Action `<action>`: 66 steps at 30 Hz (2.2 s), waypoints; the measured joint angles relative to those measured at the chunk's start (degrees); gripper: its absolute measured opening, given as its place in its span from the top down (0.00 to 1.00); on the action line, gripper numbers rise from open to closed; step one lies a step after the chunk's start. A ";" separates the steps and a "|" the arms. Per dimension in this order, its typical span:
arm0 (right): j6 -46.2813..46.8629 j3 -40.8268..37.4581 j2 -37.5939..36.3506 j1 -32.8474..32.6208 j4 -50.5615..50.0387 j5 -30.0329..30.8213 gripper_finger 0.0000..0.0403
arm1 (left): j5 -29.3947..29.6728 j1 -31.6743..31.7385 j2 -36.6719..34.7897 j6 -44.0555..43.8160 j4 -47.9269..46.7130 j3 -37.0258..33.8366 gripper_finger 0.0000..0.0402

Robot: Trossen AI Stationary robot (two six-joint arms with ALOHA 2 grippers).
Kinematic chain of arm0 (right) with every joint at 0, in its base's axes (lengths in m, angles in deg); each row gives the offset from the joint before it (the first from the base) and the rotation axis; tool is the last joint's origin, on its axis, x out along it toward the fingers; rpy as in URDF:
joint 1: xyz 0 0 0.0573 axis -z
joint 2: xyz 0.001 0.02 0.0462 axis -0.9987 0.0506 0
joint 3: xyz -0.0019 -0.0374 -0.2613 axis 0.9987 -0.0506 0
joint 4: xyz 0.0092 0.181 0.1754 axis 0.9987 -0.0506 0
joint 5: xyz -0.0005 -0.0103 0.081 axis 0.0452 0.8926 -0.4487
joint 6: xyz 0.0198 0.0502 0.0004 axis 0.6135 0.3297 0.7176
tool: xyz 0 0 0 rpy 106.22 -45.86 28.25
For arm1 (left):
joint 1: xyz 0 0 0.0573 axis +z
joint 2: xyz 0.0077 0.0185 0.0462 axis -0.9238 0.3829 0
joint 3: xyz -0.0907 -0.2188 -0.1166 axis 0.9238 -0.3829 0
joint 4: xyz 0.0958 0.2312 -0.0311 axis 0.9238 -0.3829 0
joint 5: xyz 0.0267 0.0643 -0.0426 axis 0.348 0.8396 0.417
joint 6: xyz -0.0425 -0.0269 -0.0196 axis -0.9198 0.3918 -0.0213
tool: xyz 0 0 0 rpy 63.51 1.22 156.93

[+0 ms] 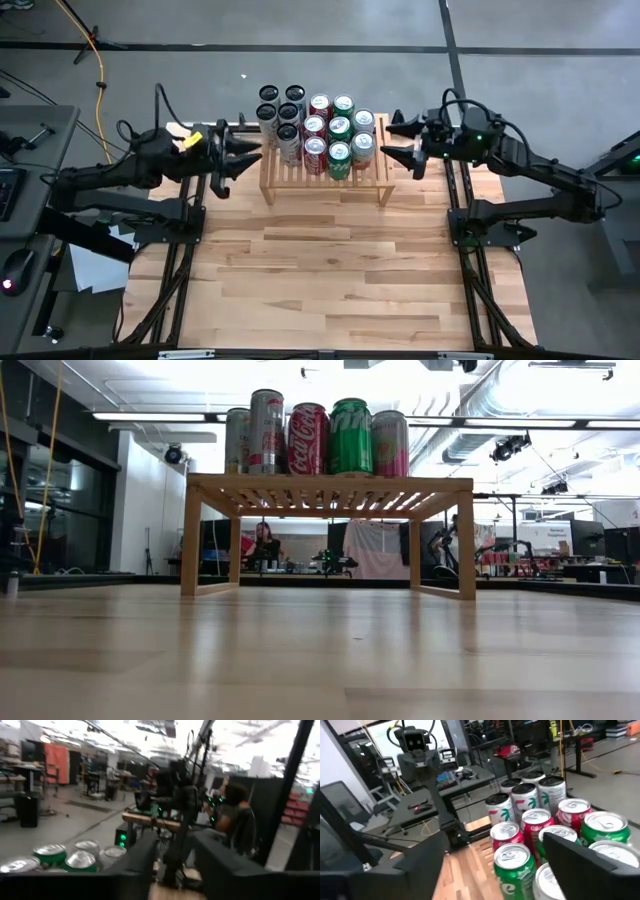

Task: Place canned beverage on shelf
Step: Return to Home Position

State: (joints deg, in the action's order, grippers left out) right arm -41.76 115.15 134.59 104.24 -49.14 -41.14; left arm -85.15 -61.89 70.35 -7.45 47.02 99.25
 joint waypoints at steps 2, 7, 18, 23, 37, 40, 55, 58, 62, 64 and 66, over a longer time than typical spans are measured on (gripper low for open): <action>0.90 0.00 0.00 -0.52 -0.10 -0.02 0.27 | 0.00 -1.52 0.17 0.48 -0.87 -0.21 0.85; 0.90 0.00 0.02 -2.16 -1.89 -0.18 0.58 | 0.20 -5.54 -0.49 -1.87 8.96 -8.22 0.96; 3.54 0.00 -0.02 -5.39 -7.16 -1.68 0.98 | 5.70 -10.21 -1.39 -8.60 39.35 -31.37 1.00; 4.23 0.00 -0.02 -6.08 -7.24 -1.77 0.98 | 6.03 -9.76 -4.92 -8.59 41.18 -37.40 1.00; 9.65 0.00 -3.36 -6.05 -14.16 -1.95 1.00 | 7.81 -7.85 -25.09 -13.66 35.26 -51.45 1.00; 11.07 -0.02 -4.77 -6.05 -15.35 -1.83 1.00 | 6.81 -7.85 -26.98 -13.65 32.43 -51.45 1.00; 11.30 -13.41 -14.24 -12.79 -8.36 -0.13 1.00 | 6.08 -7.85 -27.29 -15.70 27.05 -51.45 1.00; 14.87 -25.35 -17.76 -17.24 4.72 -0.17 1.00 | 6.08 -7.85 -27.31 -15.59 27.02 -51.45 1.00; 19.53 -38.34 -22.64 -23.61 17.67 0.74 1.00 | 6.08 -7.85 -27.31 -15.61 27.05 -51.45 1.00; 19.81 -42.08 -26.08 -26.20 19.14 3.77 1.00 | 6.08 -7.85 -27.31 -15.61 27.05 -51.45 1.00; 18.66 -44.01 -30.02 -27.99 18.29 6.88 1.00 | 6.08 -7.85 -27.31 -15.61 27.05 -51.45 1.00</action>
State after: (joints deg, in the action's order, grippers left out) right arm -23.10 71.13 104.57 76.25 -30.84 -34.26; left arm -79.07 -69.75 43.04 -23.07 74.07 47.80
